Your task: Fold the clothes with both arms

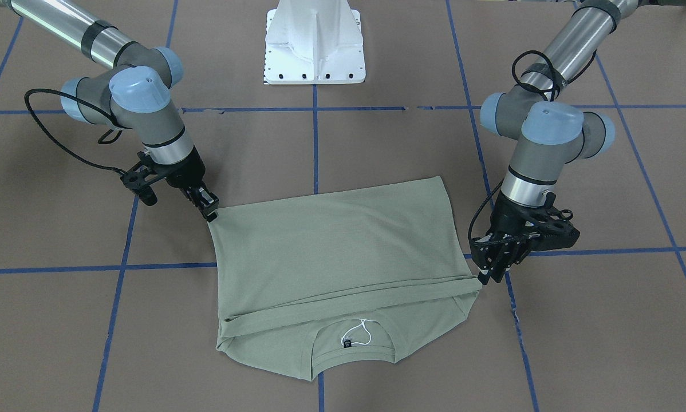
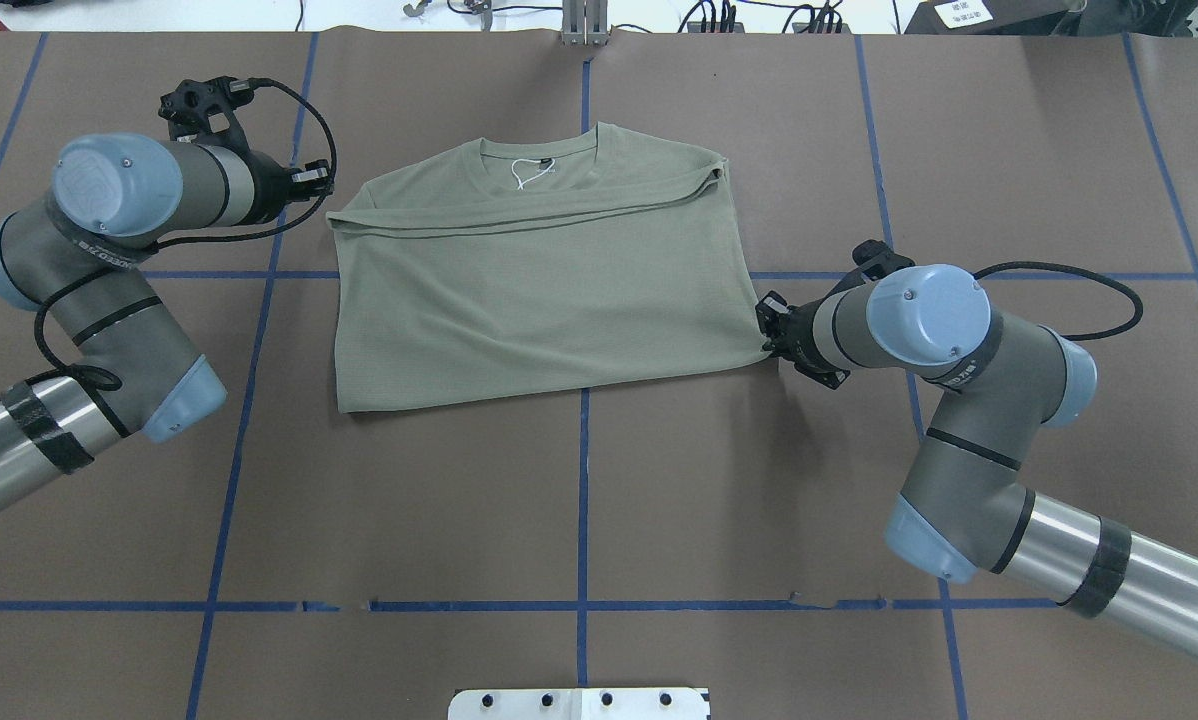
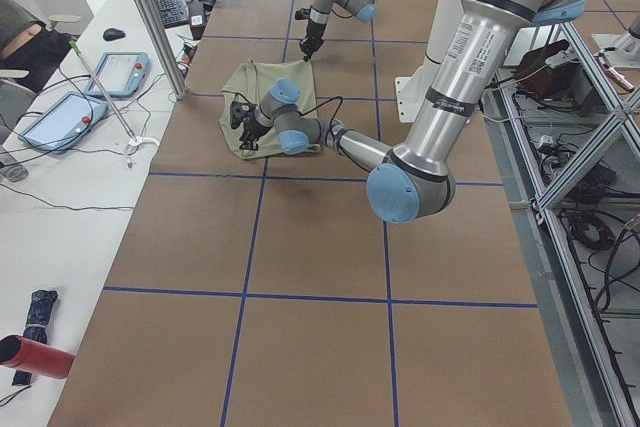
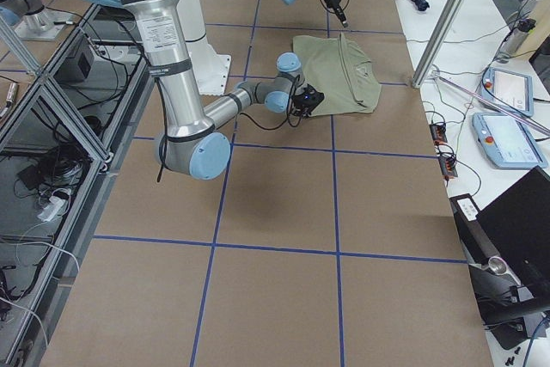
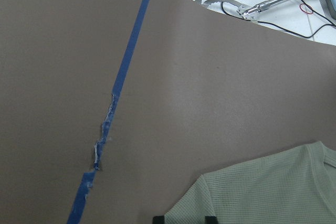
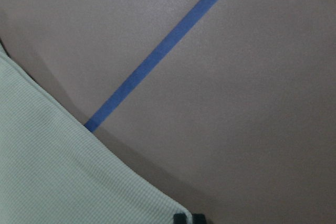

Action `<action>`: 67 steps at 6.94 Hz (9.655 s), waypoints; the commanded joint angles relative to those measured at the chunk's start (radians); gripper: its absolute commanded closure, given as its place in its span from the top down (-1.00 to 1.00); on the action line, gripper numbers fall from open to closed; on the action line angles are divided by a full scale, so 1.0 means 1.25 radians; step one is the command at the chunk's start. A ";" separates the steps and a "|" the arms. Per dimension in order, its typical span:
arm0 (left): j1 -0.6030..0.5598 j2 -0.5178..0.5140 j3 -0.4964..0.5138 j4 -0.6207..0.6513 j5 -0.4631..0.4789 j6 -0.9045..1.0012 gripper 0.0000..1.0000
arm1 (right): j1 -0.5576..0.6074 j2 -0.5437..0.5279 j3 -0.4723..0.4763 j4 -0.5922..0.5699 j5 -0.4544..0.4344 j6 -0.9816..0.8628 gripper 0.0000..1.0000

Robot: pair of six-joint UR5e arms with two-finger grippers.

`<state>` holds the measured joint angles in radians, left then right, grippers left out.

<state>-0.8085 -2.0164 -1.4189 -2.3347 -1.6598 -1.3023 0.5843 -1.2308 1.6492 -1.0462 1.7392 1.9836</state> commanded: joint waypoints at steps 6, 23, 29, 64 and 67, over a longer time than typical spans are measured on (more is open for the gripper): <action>0.010 0.047 -0.155 0.011 -0.157 -0.049 0.30 | -0.148 -0.279 0.381 -0.011 0.042 0.152 -1.00; 0.380 0.109 -0.363 0.253 0.022 -0.417 0.44 | -0.205 -0.429 0.475 -0.011 -0.072 0.166 1.00; 0.383 0.107 -0.328 0.252 0.045 -0.399 -0.66 | -0.189 -0.371 0.431 -0.012 -0.077 0.161 1.00; -0.025 -0.017 -0.039 -0.065 -0.189 -0.085 0.20 | -0.146 0.462 -0.181 -0.723 0.167 -0.875 1.00; -0.025 -0.017 -0.042 -0.064 -0.189 -0.085 0.20 | -0.146 0.455 -0.194 -0.724 0.179 -0.875 1.00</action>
<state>-0.8391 -2.0371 -1.4703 -2.4157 -1.8960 -1.4082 0.4020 -0.6559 1.4097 -1.9500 1.9569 0.8908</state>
